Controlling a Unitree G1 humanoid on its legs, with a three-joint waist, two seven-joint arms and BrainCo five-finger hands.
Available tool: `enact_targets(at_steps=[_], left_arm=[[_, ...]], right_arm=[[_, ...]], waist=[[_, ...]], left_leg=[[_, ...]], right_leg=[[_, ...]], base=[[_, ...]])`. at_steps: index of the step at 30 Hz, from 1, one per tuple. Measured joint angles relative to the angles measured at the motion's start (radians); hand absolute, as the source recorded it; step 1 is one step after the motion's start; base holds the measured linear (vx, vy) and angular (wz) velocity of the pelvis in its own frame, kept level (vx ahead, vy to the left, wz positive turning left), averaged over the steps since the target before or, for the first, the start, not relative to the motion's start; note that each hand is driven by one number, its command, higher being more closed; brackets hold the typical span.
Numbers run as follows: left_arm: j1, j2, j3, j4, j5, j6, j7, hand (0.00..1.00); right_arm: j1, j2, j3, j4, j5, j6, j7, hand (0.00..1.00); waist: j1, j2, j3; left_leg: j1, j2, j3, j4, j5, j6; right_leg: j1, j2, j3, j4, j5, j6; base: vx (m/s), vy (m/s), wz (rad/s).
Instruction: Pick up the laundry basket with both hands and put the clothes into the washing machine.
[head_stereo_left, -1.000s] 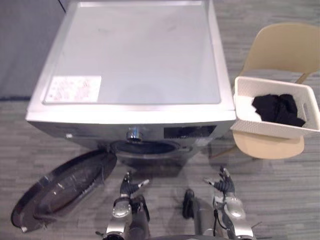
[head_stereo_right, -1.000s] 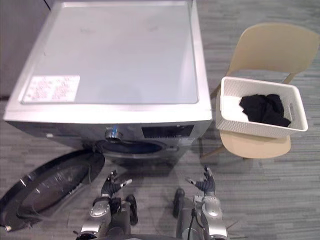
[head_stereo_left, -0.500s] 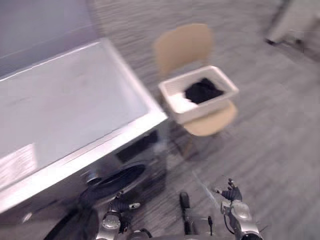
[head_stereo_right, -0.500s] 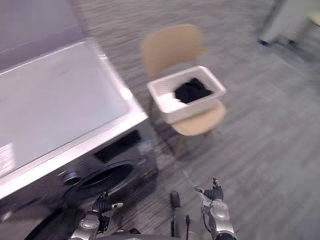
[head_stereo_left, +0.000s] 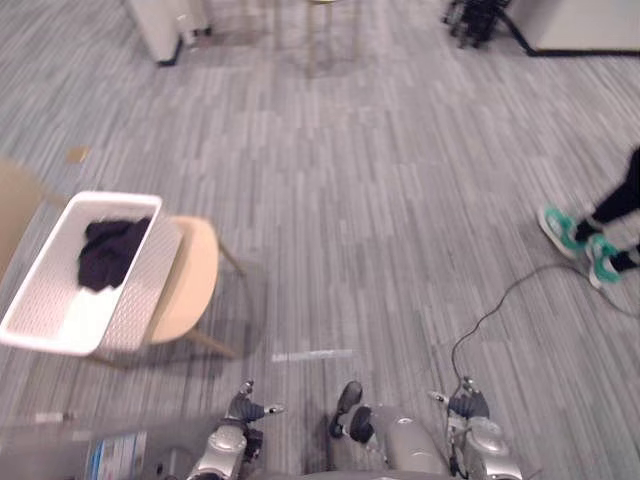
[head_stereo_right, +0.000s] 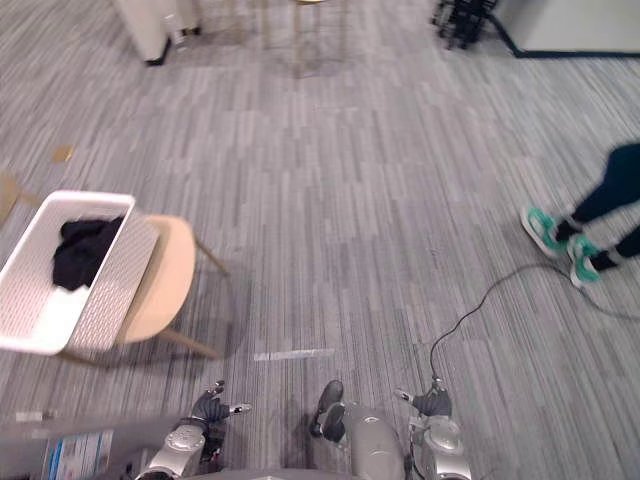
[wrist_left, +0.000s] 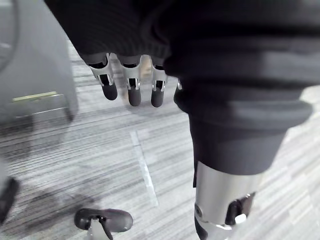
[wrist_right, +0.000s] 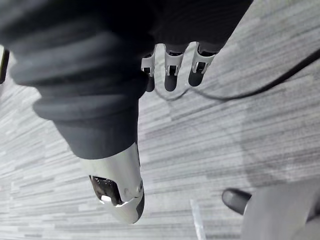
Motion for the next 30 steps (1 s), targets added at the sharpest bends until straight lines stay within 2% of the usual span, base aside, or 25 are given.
enact_targets(at_steps=[1, 2, 3, 4, 6, 8, 10, 11, 12, 13, 14, 15, 16, 17, 18, 19, 20, 22, 24, 25, 26, 27, 28, 29, 30], left_arm=[[0.016, -0.003, 0.0, -0.026, -0.01, -0.001, 0.002, 0.0], [0.026, -0.011, 0.0, -0.038, -0.025, -0.007, 0.004, 0.0], [0.034, -0.019, 0.006, -0.057, -0.039, -0.01, 0.004, 0.0], [0.039, -0.02, 0.008, -0.076, -0.039, -0.019, 0.005, 0.0], [0.04, -0.018, 0.011, -0.088, -0.039, -0.022, 0.005, 0.0], [0.045, -0.024, 0.011, -0.1, -0.038, -0.022, 0.004, 0.0], [0.049, -0.027, 0.011, -0.116, -0.038, -0.023, 0.002, 0.0], [0.049, -0.026, 0.012, -0.119, -0.038, -0.028, 0.002, 0.0], [0.049, -0.029, 0.01, -0.108, -0.038, -0.028, 0.004, 0.0], [0.049, -0.028, 0.006, -0.101, -0.037, -0.027, 0.004, 0.0], [0.05, -0.018, 0.001, -0.098, -0.036, -0.024, 0.005, 0.0], [0.051, -0.007, -0.007, -0.097, -0.035, -0.017, 0.007, 0.0], [0.051, -0.002, -0.023, -0.097, -0.033, -0.012, 0.01, 0.0], [0.051, 0.001, -0.044, -0.096, -0.033, -0.007, 0.021, 0.0], [0.051, -0.009, -0.047, -0.095, -0.033, -0.004, 0.021, 0.0], [0.047, -0.012, -0.046, -0.096, -0.034, 0.002, 0.023, 0.0], [0.04, -0.019, -0.046, -0.095, -0.034, 0.003, 0.023, 0.0], [0.025, -0.02, -0.045, -0.098, -0.035, 0.003, 0.028, 0.0], [0.02, -0.026, -0.04, -0.098, -0.038, 0.002, 0.039, 0.0], [0.023, -0.026, -0.027, -0.099, -0.039, 0.001, 0.041, 0.0], [0.025, -0.037, -0.015, -0.094, -0.04, 0.003, 0.043, 0.0], [0.04, -0.058, -0.007, -0.1, -0.039, 0.001, 0.04, 0.0], [0.054, -0.082, -0.001, -0.113, -0.039, 0.001, 0.039, 0.0], [0.059, -0.087, 0.006, -0.132, -0.041, 0.0, 0.04, 0.0], [0.058, -0.087, 0.005, -0.136, -0.041, 0.0, 0.04, 0.0]], right_arm=[[-0.001, 0.01, 0.009, 0.0, -0.001, 0.0, 0.0, 0.0], [0.001, 0.012, 0.008, 0.0, -0.001, 0.0, 0.0, 0.0], [0.005, 0.008, 0.007, 0.001, -0.002, 0.0, -0.001, 0.0], [0.002, 0.004, 0.006, 0.0, -0.002, 0.0, -0.001, 0.0], [0.0, 0.001, 0.004, -0.002, -0.004, -0.001, -0.002, 0.0], [0.002, -0.007, 0.002, -0.001, -0.007, -0.001, -0.003, 0.0], [-0.001, -0.018, 0.001, -0.001, -0.021, 0.0, -0.004, 0.0], [-0.006, -0.02, 0.001, 0.008, -0.035, -0.001, -0.004, 0.0], [-0.005, -0.028, 0.003, 0.019, -0.041, -0.001, -0.004, 0.0], [-0.01, -0.032, 0.003, 0.028, -0.047, 0.0, -0.004, 0.0], [-0.003, -0.028, 0.002, 0.029, -0.047, 0.001, -0.004, 0.0], [0.005, -0.028, -0.001, 0.03, -0.047, 0.002, -0.005, 0.0], [0.008, -0.027, -0.001, 0.031, -0.047, 0.003, -0.005, 0.0], [0.0, -0.028, -0.001, 0.027, -0.047, 0.003, -0.005, 0.0], [-0.004, -0.03, -0.001, 0.023, -0.047, 0.002, -0.005, 0.0], [-0.009, -0.034, -0.001, 0.005, -0.047, 0.001, -0.005, 0.0], [-0.004, -0.038, -0.001, -0.01, -0.045, 0.001, -0.005, 0.0], [-0.002, -0.032, -0.002, -0.05, -0.038, 0.0, -0.005, 0.0], [0.002, -0.03, -0.002, -0.061, -0.036, -0.003, -0.005, 0.0], [0.011, -0.018, -0.006, -0.066, -0.036, -0.002, -0.006, 0.0], [0.014, -0.009, -0.016, -0.083, -0.035, 0.0, -0.005, 0.0], [0.017, -0.011, -0.021, -0.098, -0.035, 0.0, -0.007, 0.0], [0.021, -0.01, -0.022, -0.128, -0.034, -0.002, -0.007, 0.0], [0.023, -0.007, -0.021, -0.157, -0.033, -0.004, -0.007, 0.0], [0.023, -0.002, -0.022, -0.171, -0.029, -0.005, -0.01, 0.0]], waist=[[0.024, -0.015, 0.013], [0.045, -0.014, 0.027], [0.051, -0.025, 0.034], [0.057, -0.021, 0.037], [0.061, -0.024, 0.04], [0.082, -0.026, 0.04], [0.104, -0.025, 0.039], [0.102, -0.045, 0.036], [0.098, -0.044, 0.036], [0.098, -0.05, 0.038], [0.094, -0.073, 0.04], [0.077, -0.091, 0.037], [0.058, -0.091, 0.037], [0.045, -0.079, 0.041], [0.047, -0.076, 0.04], [0.046, -0.056, 0.05], [0.045, -0.039, 0.057], [0.047, -0.032, 0.059], [0.053, -0.034, 0.058], [0.054, -0.059, 0.057], [0.053, -0.038, 0.064], [0.053, -0.018, 0.054], [0.075, -0.007, 0.048], [0.078, 0.0, 0.047], [0.078, -0.001, 0.047]], left_leg=[[-0.068, -0.047, -0.073, -0.045, -0.005, 0.009], [-0.132, -0.077, -0.129, -0.121, -0.004, 0.009], [-0.166, -0.092, -0.159, -0.187, 0.002, 0.006], [-0.209, -0.113, -0.183, -0.305, 0.014, -0.007], [-0.245, -0.156, -0.155, -0.512, 0.089, -0.012], [-0.248, -0.177, -0.089, -0.599, 0.153, 0.026], [-0.249, -0.211, -0.094, -0.577, 0.148, 0.091], [-0.23, -0.232, -0.089, -0.571, 0.144, 0.129], [-0.202, -0.241, -0.091, -0.589, 0.15, 0.136], [-0.155, -0.258, -0.109, -0.614, 0.194, 0.165], [-0.117, -0.298, -0.146, -0.627, 0.214, 0.192], [-0.07, -0.326, -0.2, -0.646, 0.196, 0.204], [-0.046, -0.345, -0.254, -0.655, 0.185, 0.203], [-0.023, -0.353, -0.324, -0.672, 0.183, 0.201], [-0.014, -0.36, -0.363, -0.678, 0.183, 0.2], [0.008, -0.364, -0.441, -0.697, 0.183, 0.197], [0.022, -0.366, -0.523, -0.703, 0.182, 0.193], [0.034, -0.38, -0.649, -0.7, 0.178, 0.186], [0.043, -0.383, -0.739, -0.651, 0.131, 0.11], [0.042, -0.397, -0.757, -0.595, 0.083, 0.07], [0.021, -0.372, -0.767, -0.504, 0.016, 0.03], [-0.015, -0.332, -0.742, -0.457, 0.01, 0.018], [-0.047, -0.285, -0.681, -0.405, 0.022, -0.003], [-0.081, -0.231, -0.58, -0.357, 0.041, -0.034], [-0.1, -0.195, -0.509, -0.339, 0.044, -0.038]], right_leg=[[0.053, -0.001, 0.019, -0.045, 0.017, 0.023], [0.104, 0.0, 0.037, -0.08, 0.024, 0.026], [0.121, 0.0, 0.043, -0.092, 0.024, 0.027], [0.144, 0.0, 0.056, -0.113, 0.024, 0.028], [0.202, 0.002, 0.063, -0.174, 0.029, 0.044], [0.245, 0.011, 0.062, -0.206, 0.022, 0.057], [0.263, 0.007, 0.047, -0.15, -0.041, 0.098], [0.249, -0.034, 0.013, -0.046, -0.094, 0.135], [0.221, -0.068, -0.004, 0.1, -0.117, 0.169], [0.164, -0.135, 0.002, 0.34, -0.128, 0.188], [0.133, -0.195, 0.007, 0.511, -0.113, 0.189], [0.095, -0.247, 0.031, 0.657, -0.054, 0.18], [0.059, -0.269, 0.066, 0.742, -0.034, 0.176], [0.018, -0.256, 0.119, 0.743, -0.129, 0.165], [-0.005, -0.246, 0.144, 0.713, -0.154, 0.161], [-0.039, -0.215, 0.218, 0.594, -0.188, 0.168], [-0.059, -0.182, 0.31, 0.468, -0.192, 0.182], [-0.114, -0.154, 0.484, 0.351, -0.167, 0.217], [-0.106, -0.151, 0.609, 0.214, -0.101, 0.247], [-0.08, -0.186, 0.63, 0.134, -0.018, 0.24], [-0.069, -0.202, 0.545, 0.186, 0.012, 0.232], [-0.064, -0.189, 0.501, 0.2, -0.001, 0.225], [-0.035, -0.177, 0.45, 0.19, -0.039, 0.198], [0.0, -0.167, 0.394, 0.177, -0.058, 0.176], [0.026, -0.163, 0.358, 0.162, -0.069, 0.166]], base=[[0.2, 0.02, -1.16], [0.2, 0.039, -0.91], [0.19, 0.064, -0.57], [0.21, 0.07, -0.27], [0.25, 0.062, -0.1], [0.39, 0.073, 0.01], [0.44, 0.089, 0.26], [0.45, 0.083, 0.45], [0.54, 0.12, 0.56], [0.53, 0.108, 0.64], [0.47, 0.059, 0.92], [0.51, -0.039, 1.33], [0.54, -0.096, 1.79], [0.54, -0.095, 1.68], [0.53, -0.099, 1.9], [0.5, -0.143, 1.91], [0.48, -0.168, 2.1], [0.44, -0.272, 2.19], [0.46, -0.412, 2.27], [0.45, -0.524, 2.33], [0.29, -0.36, 2.21], [0.35, -0.48, 1.73], [0.23, -0.357, 1.32], [0.26, -0.425, 1.21], [0.15, -0.28, 1.3]])
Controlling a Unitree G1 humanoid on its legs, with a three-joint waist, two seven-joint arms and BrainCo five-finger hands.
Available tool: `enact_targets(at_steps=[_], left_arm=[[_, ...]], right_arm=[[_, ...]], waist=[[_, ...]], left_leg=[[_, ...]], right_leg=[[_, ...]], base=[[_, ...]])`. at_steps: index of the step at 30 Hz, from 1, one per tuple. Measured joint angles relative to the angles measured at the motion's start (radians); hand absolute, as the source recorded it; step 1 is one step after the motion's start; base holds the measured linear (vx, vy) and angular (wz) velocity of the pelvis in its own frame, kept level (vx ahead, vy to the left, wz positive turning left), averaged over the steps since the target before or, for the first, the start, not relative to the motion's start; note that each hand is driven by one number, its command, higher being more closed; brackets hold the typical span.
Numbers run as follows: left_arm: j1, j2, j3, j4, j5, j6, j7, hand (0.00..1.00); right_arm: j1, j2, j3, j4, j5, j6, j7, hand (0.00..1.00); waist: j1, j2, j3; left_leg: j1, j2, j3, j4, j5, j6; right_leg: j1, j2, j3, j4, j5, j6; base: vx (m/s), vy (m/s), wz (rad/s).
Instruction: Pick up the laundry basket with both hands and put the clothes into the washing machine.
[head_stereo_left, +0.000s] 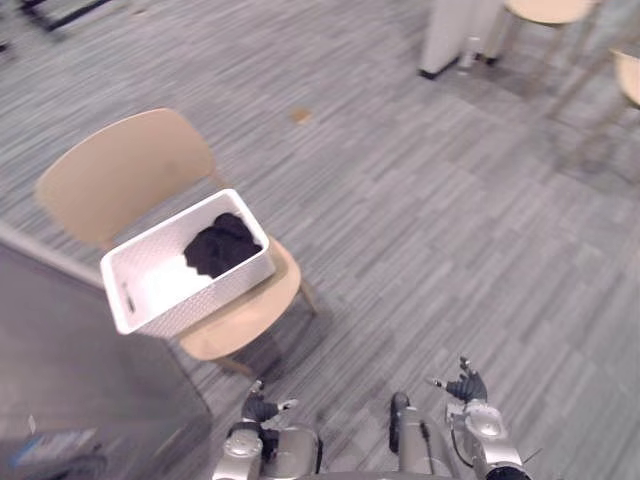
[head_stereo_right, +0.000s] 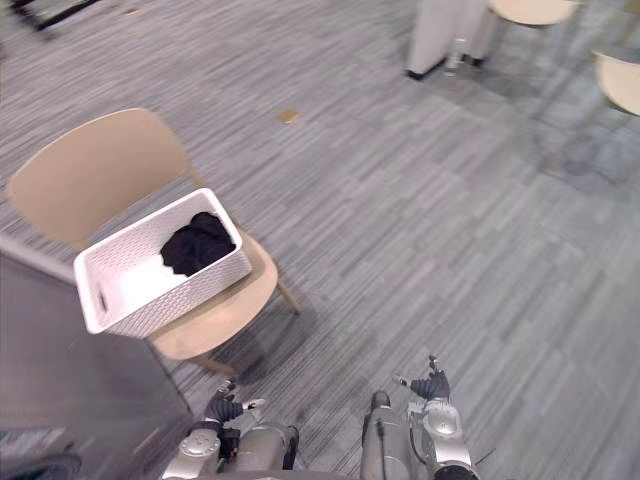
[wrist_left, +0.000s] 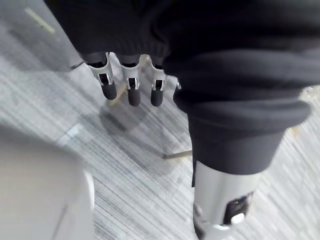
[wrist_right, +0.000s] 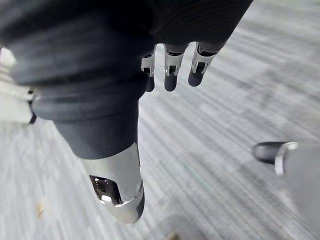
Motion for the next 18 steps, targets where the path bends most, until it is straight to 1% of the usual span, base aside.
enact_targets(at_steps=[1, 2, 3, 4, 5, 6, 7, 8, 10, 11, 12, 13, 14, 15, 16, 17, 18], left_arm=[[-0.001, 0.001, -0.008, 0.002, 0.0, 0.001, -0.001, 0.0], [-0.002, 0.001, -0.019, 0.001, 0.001, 0.0, -0.001, 0.0], [-0.004, 0.002, -0.021, 0.002, 0.001, -0.001, -0.001, 0.0], [-0.008, 0.006, -0.028, 0.004, 0.001, 0.0, -0.001, 0.0], [-0.008, 0.009, -0.037, 0.004, 0.001, 0.001, -0.001, 0.0], [-0.007, 0.014, -0.042, 0.006, 0.001, 0.001, -0.001, 0.0], [-0.007, 0.018, -0.042, 0.01, 0.001, 0.001, -0.001, 0.0], [-0.013, 0.037, -0.042, 0.032, 0.001, 0.001, 0.0, 0.0], [-0.019, 0.053, -0.043, 0.046, 0.001, 0.001, -0.001, 0.0], [-0.019, 0.06, -0.043, 0.054, 0.001, 0.001, -0.001, 0.0], [-0.019, 0.06, -0.043, 0.064, 0.001, 0.0, 0.0, 0.0], [-0.019, 0.064, -0.051, 0.074, 0.002, 0.001, 0.0, 0.0], [-0.017, 0.07, -0.053, 0.074, 0.003, 0.001, 0.0, 0.0], [-0.015, 0.074, -0.053, 0.074, 0.003, 0.002, 0.0, 0.0], [-0.007, 0.085, -0.054, 0.073, 0.003, 0.002, 0.001, 0.0], [-0.001, 0.094, -0.054, 0.074, 0.003, 0.003, 0.001, 0.0], [0.0, 0.097, -0.051, 0.074, 0.003, 0.004, 0.001, 0.0]], right_arm=[[0.001, 0.006, 0.0, -0.006, 0.006, -0.007, -0.008, 0.0], [0.008, 0.009, -0.005, -0.007, 0.021, -0.011, -0.016, 0.0], [0.013, 0.01, -0.011, -0.006, 0.03, -0.011, -0.018, 0.0], [0.016, 0.009, -0.019, -0.004, 0.033, -0.011, -0.022, 0.0], [0.016, 0.007, -0.023, 0.001, 0.033, -0.012, -0.024, 0.0], [0.019, 0.002, -0.035, 0.026, 0.034, -0.012, -0.034, 0.0], [0.021, -0.003, -0.04, 0.049, 0.034, -0.011, -0.036, 0.0], [0.015, -0.006, -0.038, 0.076, 0.033, -0.007, -0.036, 0.0], [0.016, 0.005, -0.04, 0.076, 0.032, -0.006, -0.035, 0.0], [0.017, 0.008, -0.041, 0.08, 0.029, -0.006, -0.034, 0.0], [0.016, 0.006, -0.042, 0.081, 0.027, -0.006, -0.034, 0.0], [0.015, 0.005, -0.041, 0.08, 0.024, -0.005, -0.034, 0.0], [0.014, 0.005, -0.039, 0.08, 0.015, -0.004, -0.034, 0.0], [0.009, 0.005, -0.037, 0.08, 0.008, -0.004, -0.034, 0.0], [0.003, 0.006, -0.028, 0.08, -0.002, -0.003, -0.034, 0.0], [-0.007, 0.007, -0.011, 0.079, -0.011, -0.003, -0.035, 0.0], [-0.013, 0.007, -0.006, 0.076, -0.016, -0.003, -0.035, 0.0]], waist=[[-0.002, -0.002, 0.0], [-0.002, -0.008, -0.003], [-0.002, -0.012, -0.007], [-0.002, -0.016, -0.008], [-0.003, -0.019, -0.009], [-0.003, -0.019, -0.011], [-0.002, -0.015, -0.014], [0.001, -0.024, -0.026], [-0.001, -0.038, -0.028], [-0.002, -0.048, -0.033], [-0.003, -0.049, -0.034], [-0.009, -0.056, -0.031], [-0.012, -0.064, -0.03], [-0.013, -0.065, -0.03], [-0.03, -0.066, -0.03], [-0.032, -0.071, -0.029], [-0.031, -0.072, -0.028]], left_leg=[[-0.006, 0.046, 0.101, 0.002, -0.003, 0.007], [-0.008, 0.075, 0.192, -0.022, -0.003, 0.007], [-0.012, 0.081, 0.232, -0.051, -0.003, 0.007], [-0.015, 0.073, 0.277, -0.105, -0.002, 0.006], [-0.018, 0.065, 0.3, -0.144, 0.002, 0.003], [-0.019, 0.041, 0.314, -0.243, 0.043, 0.013], [-0.013, 0.032, 0.309, -0.284, 0.129, 0.035], [-0.002, 0.002, 0.297, -0.302, 0.145, 0.052], [0.005, -0.018, 0.293, -0.298, 0.14, 0.06], [0.029, -0.04, 0.294, -0.297, 0.125, 0.081], [0.047, -0.051, 0.295, -0.299, 0.117, 0.092], [0.091, -0.076, 0.294, -0.302, 0.108, 0.104], [0.125, -0.092, 0.289, -0.297, 0.089, 0.113], [0.141, -0.098, 0.277, -0.297, 0.073, 0.118], [0.169, -0.101, 0.25, -0.3, 0.042, 0.13], [0.178, -0.102, 0.237, -0.303, 0.035, 0.133], [0.184, -0.101, 0.229, -0.309, 0.035, 0.132]], right_leg=[[0.041, 0.001, -0.056, -0.03, -0.011, -0.01], [0.076, -0.001, -0.102, -0.062, -0.016, -0.009], [0.091, -0.007, -0.129, -0.08, -0.017, -0.008], [0.11, -0.025, -0.17, -0.102, -0.017, -0.007], [0.119, -0.035, -0.192, -0.114, -0.017, -0.005], [0.14, -0.052, -0.239, -0.13, -0.014, 0.005], [0.15, -0.056, -0.256, -0.134, -0.015, 0.014], [0.155, -0.078, -0.266, -0.135, -0.008, 0.038], [0.169, -0.102, -0.275, -0.123, -0.009, 0.054], [0.174, -0.134, -0.271, -0.07, -0.022, 0.077], [0.169, -0.156, -0.266, -0.017, -0.027, 0.085], [0.143, -0.203, -0.238, 0.14, -0.025, 0.085], [0.107, -0.243, -0.205, 0.282, -0.002, 0.065], [0.081, -0.257, -0.184, 0.357, 0.023, 0.034], [0.015, -0.268, -0.122, 0.502, 0.087, 0.008], [-0.031, -0.25, -0.069, 0.562, 0.039, 0.032], [-0.051, -0.233, -0.052, 0.562, 0.006, 0.04]], base=[[0.14, -0.262, 1.32], [0.14, -0.223, 1.28], [0.17, -0.184, 1.24], [0.12, -0.056, 0.96], [0.16, -0.017, 1.16], [0.2, 0.033, 0.92], [0.31, 0.127, 0.91], [0.28, 0.156, 0.57], [0.21, 0.157, 0.42], [0.19, 0.147, 0.27], [0.23, 0.191, 0.33], [0.22, 0.181, 0.3], [0.21, 0.178, 0.34], [0.25, 0.169, 0.41], [0.25, 0.116, 0.46], [0.23, 0.087, 0.45], [0.18, 0.007, 0.44]])
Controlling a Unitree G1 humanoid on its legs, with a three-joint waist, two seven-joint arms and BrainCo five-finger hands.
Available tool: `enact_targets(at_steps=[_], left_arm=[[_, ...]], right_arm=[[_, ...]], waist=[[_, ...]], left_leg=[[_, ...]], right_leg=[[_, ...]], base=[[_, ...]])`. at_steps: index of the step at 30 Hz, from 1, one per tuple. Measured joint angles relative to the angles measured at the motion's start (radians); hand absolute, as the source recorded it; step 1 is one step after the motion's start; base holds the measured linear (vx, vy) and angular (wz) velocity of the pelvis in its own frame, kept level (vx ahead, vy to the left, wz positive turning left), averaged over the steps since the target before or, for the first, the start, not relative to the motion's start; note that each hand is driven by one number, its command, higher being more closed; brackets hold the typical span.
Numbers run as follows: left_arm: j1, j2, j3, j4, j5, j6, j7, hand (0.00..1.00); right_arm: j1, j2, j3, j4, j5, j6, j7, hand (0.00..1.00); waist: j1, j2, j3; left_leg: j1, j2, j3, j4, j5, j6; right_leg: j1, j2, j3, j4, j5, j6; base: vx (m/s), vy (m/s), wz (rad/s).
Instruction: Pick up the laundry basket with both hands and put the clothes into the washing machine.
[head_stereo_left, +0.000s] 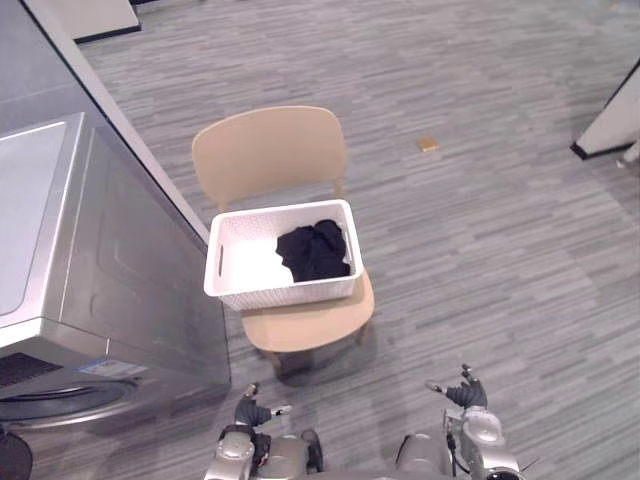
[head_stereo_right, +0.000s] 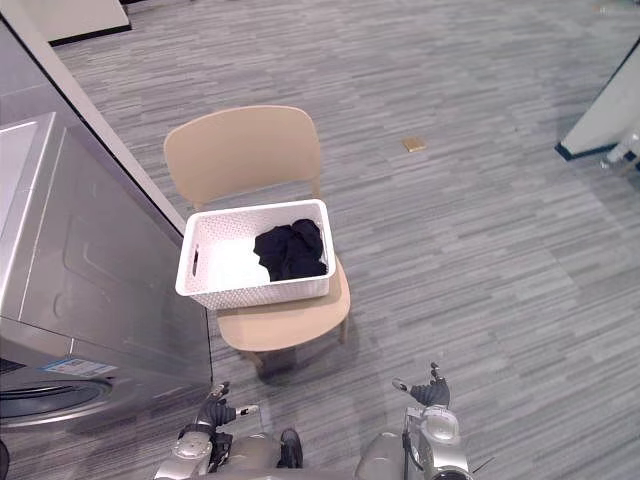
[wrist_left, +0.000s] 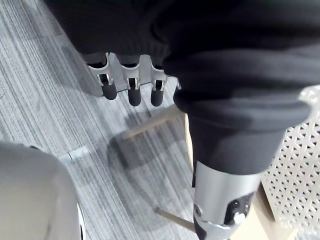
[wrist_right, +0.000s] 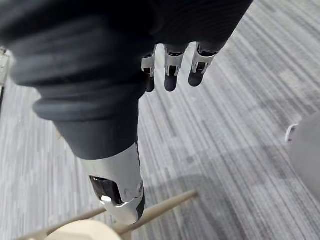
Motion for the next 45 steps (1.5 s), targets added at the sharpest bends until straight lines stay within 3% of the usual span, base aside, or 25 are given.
enact_targets(at_steps=[2, 3, 4, 5, 7, 10, 16, 19, 20, 24, 26, 28, 29, 33, 36, 38, 42, 45], left_arm=[[0.0, 0.015, 0.0, 0.0, 0.001, 0.0, 0.001, 0.0], [0.0, 0.016, 0.0, 0.0, 0.001, 0.0, 0.001, 0.0], [-0.002, 0.017, 0.0, 0.0, 0.001, -0.001, 0.001, 0.0], [-0.01, 0.017, 0.0, 0.009, 0.002, -0.002, 0.001, 0.0], [0.004, -0.016, -0.002, 0.009, 0.003, -0.004, 0.001, 0.0], [0.008, -0.025, -0.001, 0.008, 0.002, -0.004, 0.002, 0.0], [0.016, -0.019, -0.003, 0.008, 0.023, -0.022, 0.002, 0.0], [0.014, 0.0, -0.032, -0.001, 0.024, -0.026, 0.001, 0.0], [0.014, 0.001, -0.035, -0.007, 0.023, -0.028, 0.001, 0.0], [-0.002, 0.007, -0.056, -0.017, 0.02, -0.049, 0.001, 0.0], [-0.009, 0.005, -0.08, -0.047, 0.021, -0.065, 0.002, 0.0], [-0.017, 0.002, -0.087, -0.052, 0.02, -0.07, 0.003, 0.0], [-0.029, 0.007, -0.087, -0.052, 0.02, -0.069, 0.005, 0.0], [-0.059, 0.033, -0.087, -0.054, 0.019, -0.072, 0.024, 0.0], [-0.07, 0.042, -0.098, -0.054, 0.009, -0.073, 0.024, 0.0], [-0.098, 0.039, -0.119, -0.063, -0.001, -0.075, 0.024, 0.0], [-0.139, 0.031, -0.169, -0.079, -0.03, -0.086, 0.022, 0.0], [-0.197, 0.011, -0.213, -0.082, -0.044, -0.091, 0.022, 0.0]], right_arm=[[-0.007, -0.007, 0.008, -0.042, -0.027, 0.0, -0.001, 0.0], [-0.007, -0.009, 0.009, -0.055, -0.036, 0.001, -0.002, 0.0], [-0.001, -0.011, 0.007, -0.098, -0.048, 0.006, -0.006, 0.0], [0.01, -0.02, 0.004, -0.145, -0.067, 0.01, -0.012, 0.0], [0.009, -0.053, 0.01, -0.227, -0.118, 0.017, -0.024, 0.0], [0.012, -0.074, 0.016, -0.399, -0.22, 0.014, -0.032, 0.0], [-0.033, -0.202, 0.097, -0.537, -0.381, -0.005, -0.025, 0.0], [-0.128, -0.264, 0.179, -0.523, -0.405, -0.019, -0.017, 0.0], [-0.185, -0.292, 0.211, -0.496, -0.405, -0.03, -0.012, 0.0], [-0.394, -0.368, 0.309, -0.349, -0.41, -0.034, 0.0, 0.0], [-0.552, -0.434, 0.386, -0.225, -0.426, -0.036, 0.0, 0.0], [-0.645, -0.49, 0.432, -0.152, -0.432, -0.035, 0.0, 0.0], [-0.698, -0.518, 0.453, -0.099, -0.439, -0.033, 0.0, 0.0], [-0.811, -0.577, 0.508, 0.029, -0.452, -0.028, 0.0, 0.0], [-0.917, -0.626, 0.562, 0.127, -0.469, -0.026, 0.0, 0.0], [-0.983, -0.673, 0.597, 0.221, -0.478, -0.021, 0.002, 0.0], [-1.054, -0.679, 0.64, 0.307, -0.49, -0.002, 0.015, 0.0], [-1.112, -0.682, 0.686, 0.358, -0.496, -0.001, 0.025, 0.0]], waist=[[-0.003, 0.004, 0.002], [-0.003, 0.003, 0.002], [-0.005, -0.006, -0.004], [-0.015, -0.009, -0.003], [-0.018, 0.025, -0.015], [-0.014, 0.039, -0.023], [0.001, 0.025, -0.038], [0.002, 0.021, -0.04], [0.005, 0.022, -0.04], [0.033, 0.031, -0.009], [0.06, 0.05, 0.017], [0.059, 0.083, 0.048], [0.064, 0.093, 0.068], [0.086, 0.096, 0.13], [0.089, 0.112, 0.168], [0.112, 0.136, 0.197], [0.117, 0.168, 0.222], [0.144, 0.183, 0.229]], left_leg=[[0.021, 0.009, -0.049, -0.027, 0.003, -0.005], [0.021, 0.01, -0.064, -0.027, 0.005, -0.008], [0.014, -0.001, -0.1, -0.024, 0.01, -0.02], [0.011, -0.015, -0.141, -0.019, 0.011, -0.03], [0.0, 0.001, -0.183, -0.024, 0.028, -0.063], [0.005, 0.024, -0.214, -0.066, 0.049, -0.096], [-0.008, 0.028, -0.296, -0.13, 0.096, -0.126], [-0.072, -0.005, -0.346, -0.15, 0.174, -0.138], [-0.098, -0.016, -0.365, -0.173, 0.213, -0.143], [-0.146, -0.014, -0.398, -0.204, 0.253, -0.134], [-0.194, -0.014, -0.404, -0.236, 0.287, -0.13], [-0.218, -0.006, -0.419, -0.265, 0.287, -0.127], [-0.234, -0.005, -0.418, -0.292, 0.304, -0.105], [-0.272, -0.013, -0.419, -0.324, 0.342, -0.099], [-0.317, -0.017, -0.422, -0.349, 0.379, -0.1], [-0.353, -0.018, -0.431, -0.36, 0.403, -0.1], [-0.409, -0.016, -0.456, -0.369, 0.43, -0.108], [-0.46, -0.017, -0.473, -0.37, 0.435, -0.112]], right_leg=[[-0.021, 0.1, 0.063, -0.187, -0.074, 0.019], [-0.02, 0.131, 0.095, -0.263, -0.076, 0.022], [-0.004, 0.187, 0.173, -0.448, -0.053, 0.03], [0.001, 0.188, 0.193, -0.51, 0.008, 0.023], [0.029, 0.191, 0.151, -0.532, 0.013, 0.017], [0.053, 0.208, 0.105, -0.576, 0.022, 0.003], [0.129, 0.209, 0.004, -0.697, 0.056, -0.005], [0.13, 0.183, -0.07, -0.775, 0.104, -0.002], [0.131, 0.177, -0.104, -0.814, 0.131, -0.005], [0.125, 0.181, -0.165, -0.867, 0.167, -0.017], [0.074, 0.181, -0.178, -0.87, 0.191, -0.024], [0.044, 0.184, -0.195, -0.863, 0.195, -0.024], [0.02, 0.184, -0.198, -0.862, 0.209, -0.026], [-0.033, 0.179, -0.191, -0.866, 0.244, -0.025], [-0.087, 0.174, -0.192, -0.868, 0.267, -0.027], [-0.125, 0.168, -0.196, -0.865, 0.276, -0.03], [-0.176, 0.168, -0.221, -0.861, 0.28, -0.037], [-0.229, 0.166, -0.224, -0.851, 0.28, -0.037]], base=[[0.17, -0.044, 0.5], [0.16, -0.101, 0.73], [0.17, -0.136, 1.02], [0.19, -0.164, 1.11], [0.2, -0.146, 0.7], [0.13, -0.124, 0.31], [0.05, -0.048, 0.5], [-0.03, -0.011, 0.75], [-0.05, -0.009, 0.77], [-0.12, 0.005, 0.58], [-0.21, 0.003, 0.26], [-0.24, 0.04, 0.29], [-0.23, 0.053, 0.22], [-0.2, 0.056, 0.01], [-0.1, 0.024, 0.01], [-0.06, -0.003, 0.05], [-0.02, -0.048, 0.13], [-0.01, -0.054, 0.03]])
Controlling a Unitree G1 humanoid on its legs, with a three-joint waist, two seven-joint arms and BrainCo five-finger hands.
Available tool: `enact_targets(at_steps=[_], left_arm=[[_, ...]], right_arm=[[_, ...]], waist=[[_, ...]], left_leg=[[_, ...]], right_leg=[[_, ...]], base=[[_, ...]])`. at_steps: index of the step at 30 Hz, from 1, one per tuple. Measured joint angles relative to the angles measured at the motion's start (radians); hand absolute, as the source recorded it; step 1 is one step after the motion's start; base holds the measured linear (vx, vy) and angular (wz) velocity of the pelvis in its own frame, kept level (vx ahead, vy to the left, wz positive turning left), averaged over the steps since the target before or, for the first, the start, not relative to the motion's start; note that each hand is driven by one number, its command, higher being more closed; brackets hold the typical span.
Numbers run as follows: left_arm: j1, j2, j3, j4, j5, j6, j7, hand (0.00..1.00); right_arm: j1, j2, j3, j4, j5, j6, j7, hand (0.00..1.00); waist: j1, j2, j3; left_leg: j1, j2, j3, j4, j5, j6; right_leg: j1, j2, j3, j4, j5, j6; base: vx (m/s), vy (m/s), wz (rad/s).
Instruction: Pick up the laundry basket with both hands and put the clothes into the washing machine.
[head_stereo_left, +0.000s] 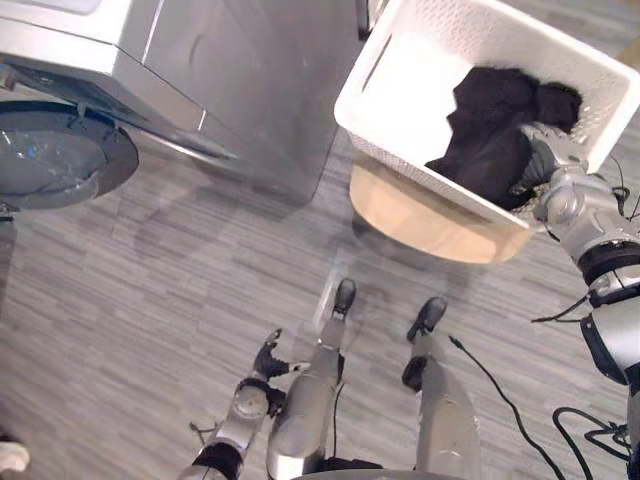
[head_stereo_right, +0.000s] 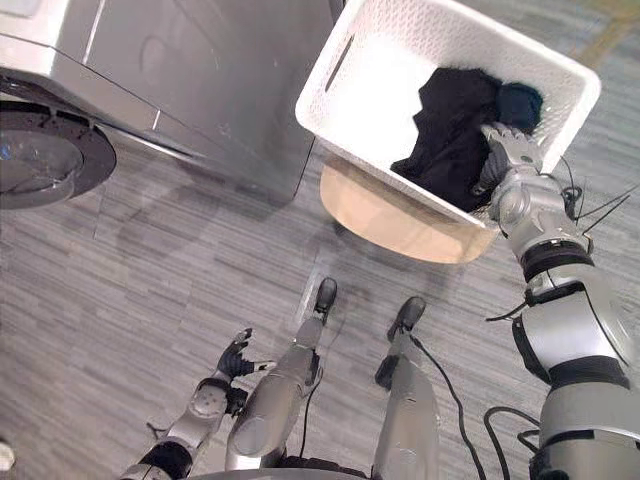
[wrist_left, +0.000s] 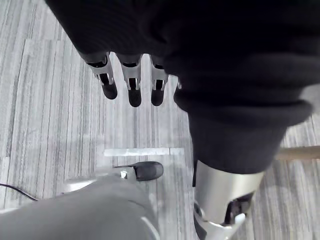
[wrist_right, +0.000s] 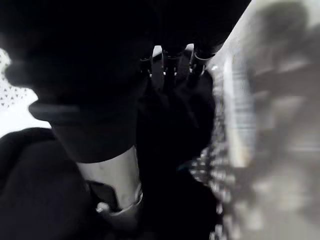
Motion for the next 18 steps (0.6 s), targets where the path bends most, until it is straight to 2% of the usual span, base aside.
enact_targets(at_steps=[1, 3, 7, 14, 18], left_arm=[[-0.01, -0.001, -0.01, -0.001, -0.006, 0.0, 0.0, 0.0], [-0.049, -0.016, -0.025, -0.008, -0.029, 0.0, 0.0, 0.0], [-0.055, -0.021, -0.053, -0.018, -0.034, -0.001, -0.001, 0.0], [-0.078, -0.025, -0.054, -0.019, -0.034, 0.0, -0.001, 0.0], [-0.087, -0.021, -0.049, -0.019, -0.034, 0.001, -0.001, 0.0]], right_arm=[[-0.006, 0.0, 0.004, 0.005, -0.001, 0.001, 0.0, 1.0], [-0.032, -0.007, 0.028, 0.011, -0.006, 0.009, -0.011, 1.0], [-0.057, -0.024, 0.069, 0.003, -0.006, 0.009, -0.02, 1.0], [-0.029, -0.019, 0.069, -0.032, 0.034, 0.009, -0.021, 1.0], [0.016, -0.001, 0.056, -0.082, 0.05, 0.009, -0.007, 1.0]], waist=[[0.006, 0.002, 0.001], [0.019, 0.006, 0.004], [0.02, 0.005, 0.006], [0.02, 0.002, 0.008], [0.017, -0.003, 0.011]], left_leg=[[-0.009, 0.0, -0.001, -0.001, 0.002, 0.0], [-0.046, 0.0, -0.007, -0.005, 0.012, -0.006], [-0.051, -0.006, -0.011, -0.007, 0.013, -0.008], [-0.031, -0.004, -0.031, -0.01, 0.013, -0.009], [-0.001, 0.002, -0.029, -0.018, 0.016, -0.012]], right_leg=[[-0.01, 0.0, -0.001, 0.003, 0.0, 0.0], [-0.048, -0.003, -0.004, 0.01, 0.0, 0.0], [-0.072, -0.016, 0.0, 0.059, -0.028, 0.004], [-0.098, -0.038, 0.003, 0.18, -0.101, -0.002], [-0.082, -0.037, 0.01, 0.199, -0.112, -0.008]], base=[[0.0, -0.038, 0.05], [0.0, -0.034, 0.05], [0.01, -0.031, 0.06], [-0.01, -0.057, 0.1], [-0.01, -0.084, -0.02]])
